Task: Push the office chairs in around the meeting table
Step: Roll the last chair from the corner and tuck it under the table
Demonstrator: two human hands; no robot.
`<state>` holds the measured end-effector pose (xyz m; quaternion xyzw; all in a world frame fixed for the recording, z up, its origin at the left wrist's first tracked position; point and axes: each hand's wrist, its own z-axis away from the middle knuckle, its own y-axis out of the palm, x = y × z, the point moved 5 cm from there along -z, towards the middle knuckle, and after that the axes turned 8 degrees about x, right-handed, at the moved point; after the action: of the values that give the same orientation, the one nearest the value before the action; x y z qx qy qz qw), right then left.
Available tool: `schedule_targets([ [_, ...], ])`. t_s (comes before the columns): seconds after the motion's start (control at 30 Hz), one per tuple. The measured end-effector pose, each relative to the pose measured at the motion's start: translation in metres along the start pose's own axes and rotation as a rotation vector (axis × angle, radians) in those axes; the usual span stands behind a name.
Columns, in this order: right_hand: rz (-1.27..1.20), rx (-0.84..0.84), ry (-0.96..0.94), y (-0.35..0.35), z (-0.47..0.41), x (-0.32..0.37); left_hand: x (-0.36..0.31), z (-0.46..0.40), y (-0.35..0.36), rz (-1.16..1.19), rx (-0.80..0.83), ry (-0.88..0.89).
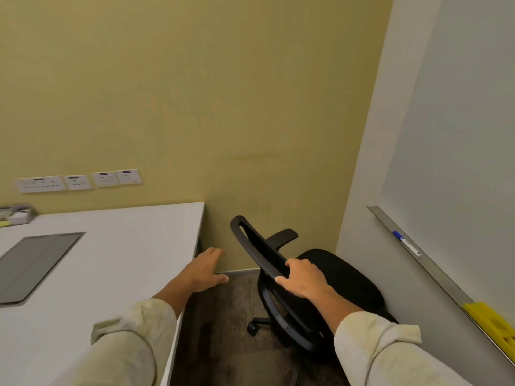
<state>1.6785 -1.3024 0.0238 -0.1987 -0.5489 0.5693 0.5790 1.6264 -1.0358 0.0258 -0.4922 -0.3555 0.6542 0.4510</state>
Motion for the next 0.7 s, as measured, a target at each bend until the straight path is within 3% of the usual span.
schedule_targets([
  [0.2,0.042,0.127,0.09,0.029,-0.011,0.002,-0.051,-0.084,0.002,-0.174,0.062,0.299],
  [0.4,0.189,-0.121,0.1,0.051,0.002,-0.007,-0.067,-0.115,0.031,-0.429,0.158,0.364],
  [0.5,0.205,-0.163,0.09,0.049,0.012,-0.021,-0.074,-0.108,0.038,-0.471,0.116,0.443],
  [0.6,0.226,-0.17,0.069,0.048,0.027,-0.037,-0.088,-0.094,0.043,-0.463,0.174,0.508],
  [0.7,0.253,-0.17,0.044,0.047,0.045,-0.053,-0.096,-0.075,0.049,-0.433,0.195,0.489],
])
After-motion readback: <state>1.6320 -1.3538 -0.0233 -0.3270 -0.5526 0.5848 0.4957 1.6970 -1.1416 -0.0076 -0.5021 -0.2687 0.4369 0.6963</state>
